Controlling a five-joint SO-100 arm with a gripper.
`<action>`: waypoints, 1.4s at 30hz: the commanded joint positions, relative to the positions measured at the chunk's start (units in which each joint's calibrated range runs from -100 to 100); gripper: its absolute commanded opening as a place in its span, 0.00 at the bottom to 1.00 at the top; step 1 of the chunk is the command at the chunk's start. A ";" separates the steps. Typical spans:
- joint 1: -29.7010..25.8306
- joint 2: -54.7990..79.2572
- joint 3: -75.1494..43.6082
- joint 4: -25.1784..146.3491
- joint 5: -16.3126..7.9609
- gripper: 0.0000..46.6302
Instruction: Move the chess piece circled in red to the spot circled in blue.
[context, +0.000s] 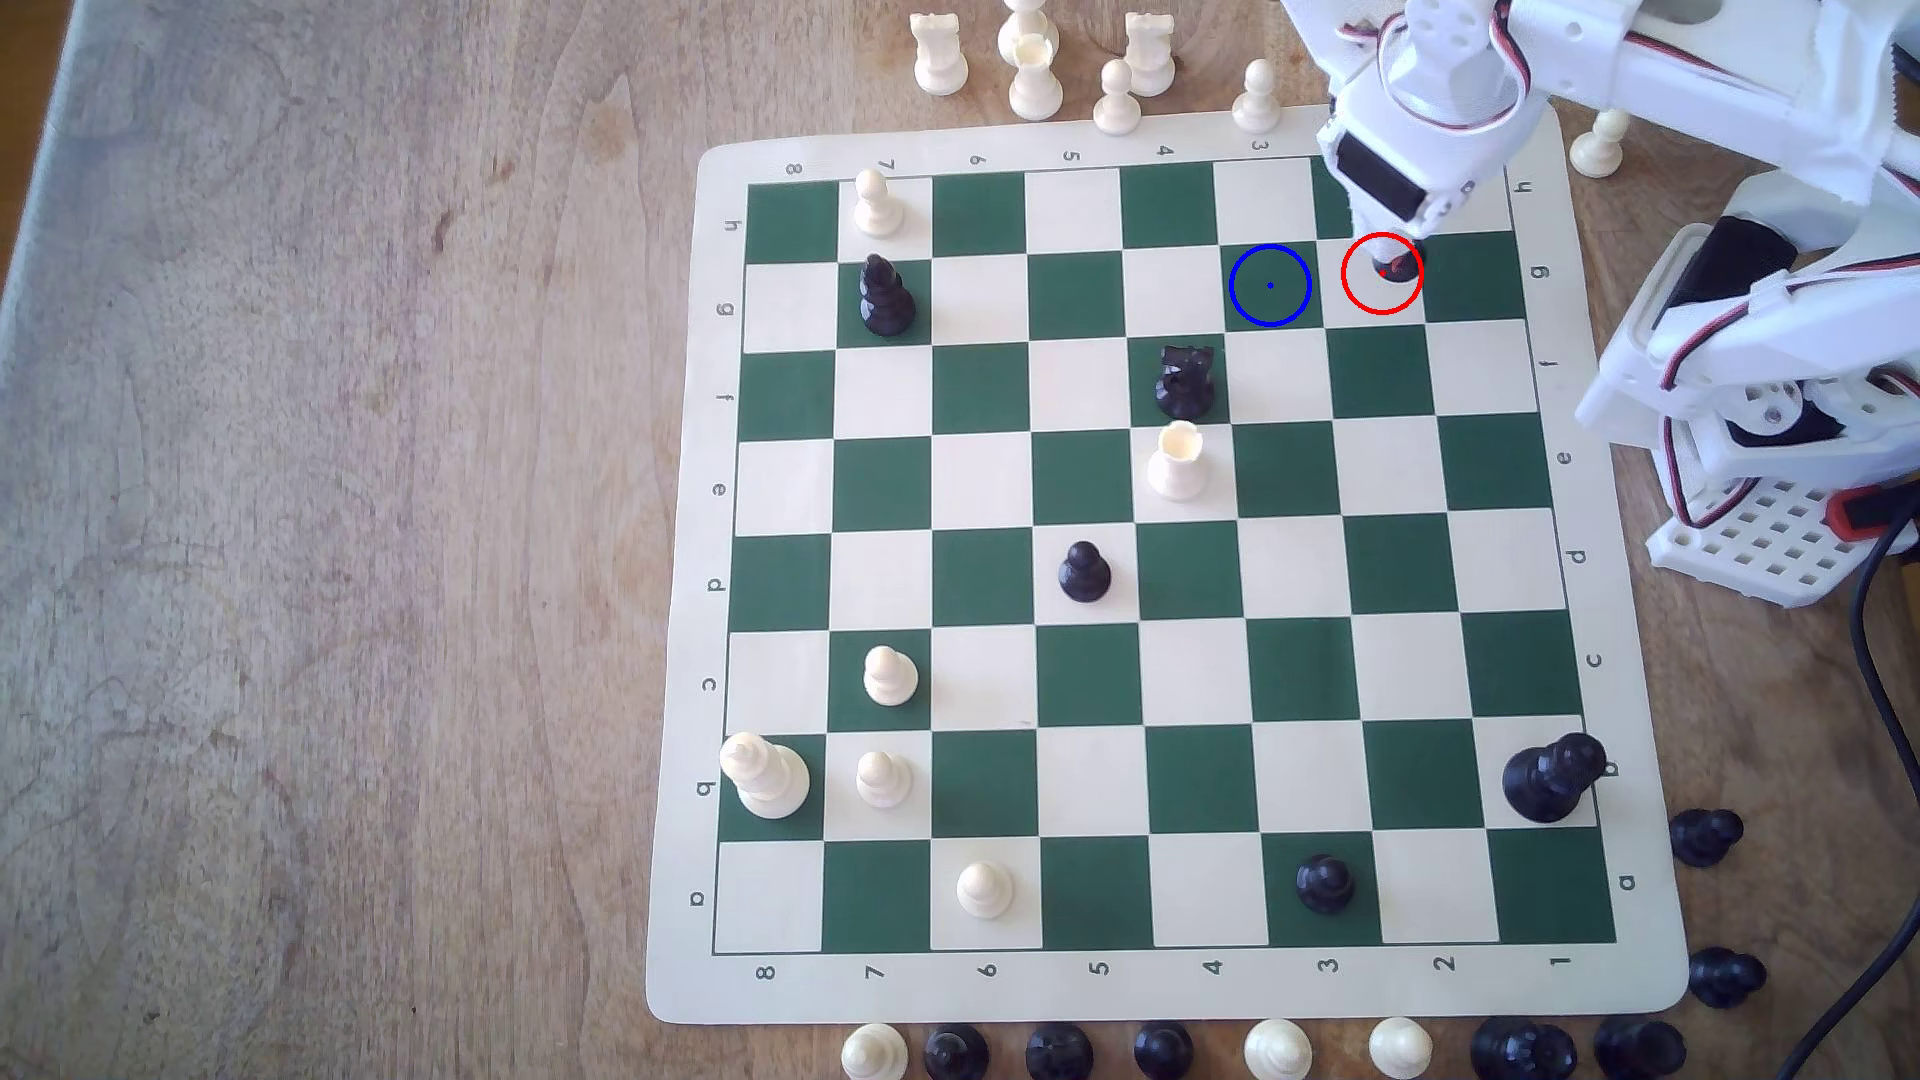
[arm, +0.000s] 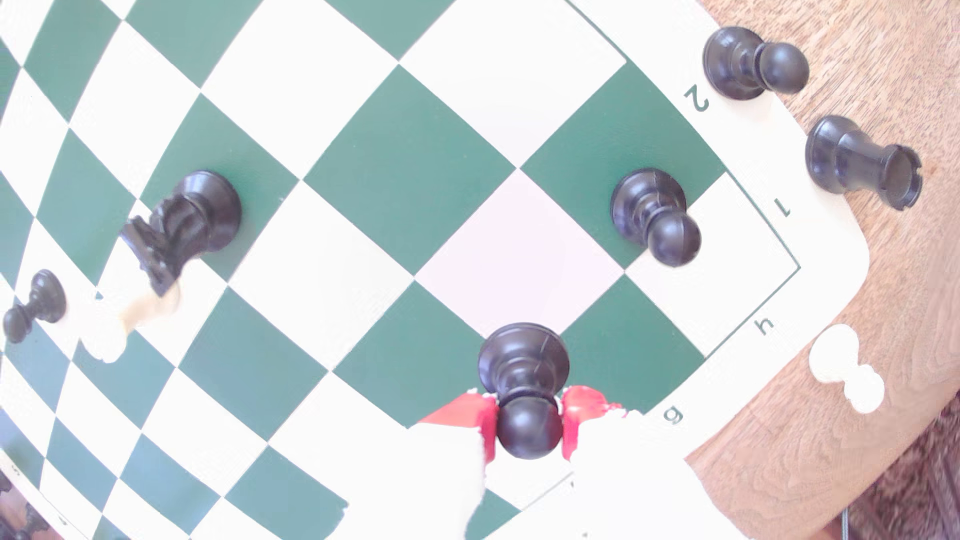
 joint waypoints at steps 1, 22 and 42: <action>-2.91 1.39 -9.33 0.70 -0.34 0.07; -7.29 11.23 -6.88 -11.26 -1.12 0.07; -6.03 18.53 -6.16 -16.66 -0.29 0.07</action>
